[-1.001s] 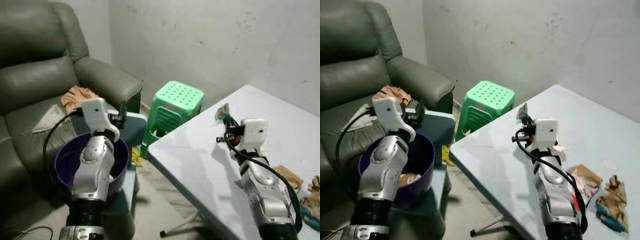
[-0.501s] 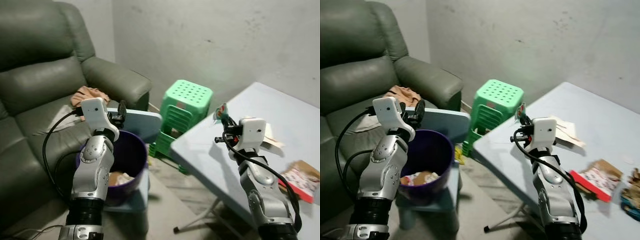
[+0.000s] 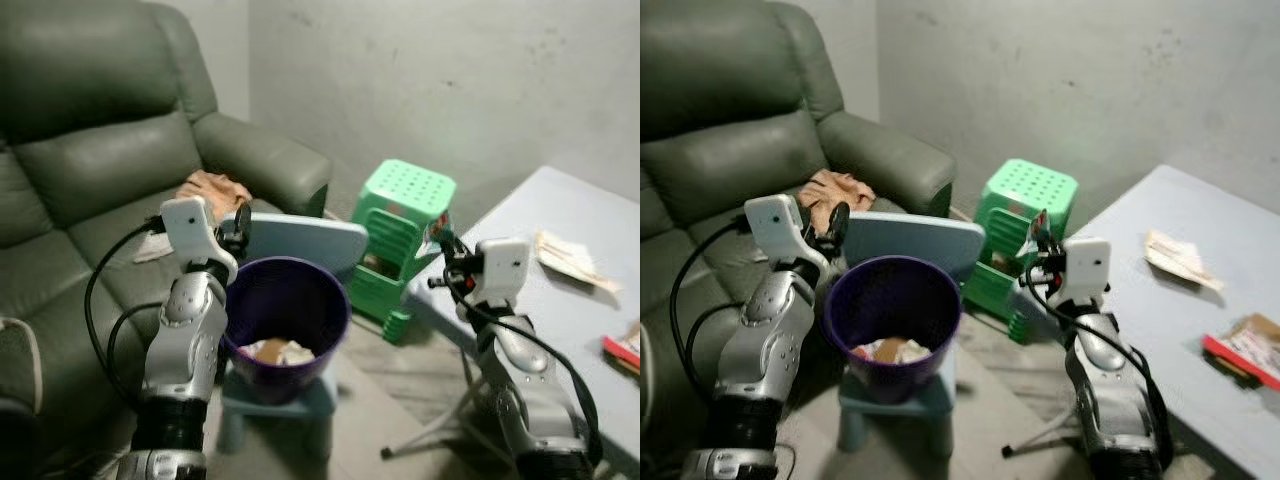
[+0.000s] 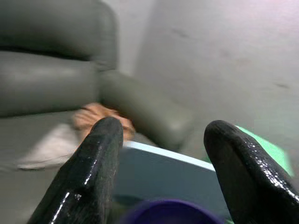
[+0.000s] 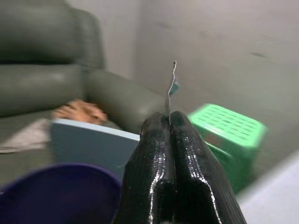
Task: Picking trash to rubbish bin
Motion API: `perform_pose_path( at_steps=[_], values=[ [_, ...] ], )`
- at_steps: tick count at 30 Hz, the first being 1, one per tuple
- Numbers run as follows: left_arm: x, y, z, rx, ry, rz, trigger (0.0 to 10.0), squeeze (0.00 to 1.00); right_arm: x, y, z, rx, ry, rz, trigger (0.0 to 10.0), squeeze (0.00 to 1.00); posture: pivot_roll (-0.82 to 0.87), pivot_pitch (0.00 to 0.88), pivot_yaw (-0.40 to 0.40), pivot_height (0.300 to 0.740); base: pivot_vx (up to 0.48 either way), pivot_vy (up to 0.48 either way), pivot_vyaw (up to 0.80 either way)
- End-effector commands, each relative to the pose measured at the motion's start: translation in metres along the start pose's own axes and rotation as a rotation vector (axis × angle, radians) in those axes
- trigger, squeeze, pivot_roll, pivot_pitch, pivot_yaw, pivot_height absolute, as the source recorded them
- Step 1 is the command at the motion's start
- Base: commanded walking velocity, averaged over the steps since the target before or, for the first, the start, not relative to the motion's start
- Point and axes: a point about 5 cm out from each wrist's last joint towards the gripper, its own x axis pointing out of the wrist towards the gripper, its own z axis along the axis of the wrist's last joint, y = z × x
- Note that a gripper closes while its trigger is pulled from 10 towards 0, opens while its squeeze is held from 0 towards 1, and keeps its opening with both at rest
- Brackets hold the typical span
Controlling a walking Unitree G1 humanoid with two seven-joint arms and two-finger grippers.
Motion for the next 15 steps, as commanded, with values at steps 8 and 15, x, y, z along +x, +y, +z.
perform_pose_path(
  at_steps=[8,15],
  values=[
    [-0.001,-0.014,-0.003,-0.01,0.02,-0.034,10.0,0.0,-0.003,-0.009,0.002,-0.023,0.006,-0.011,10.0,0.0,0.07,0.0,-0.11,0.74,0.0,0.113,0.0],
    [-0.008,-0.012,-0.013,0.043,0.077,-0.091,10.0,0.0,-0.009,-0.013,-0.004,-0.055,0.04,0.043,10.0,0.0,0.08,0.0,-0.114,0.74,0.0,0.0,0.0]
  ],
)
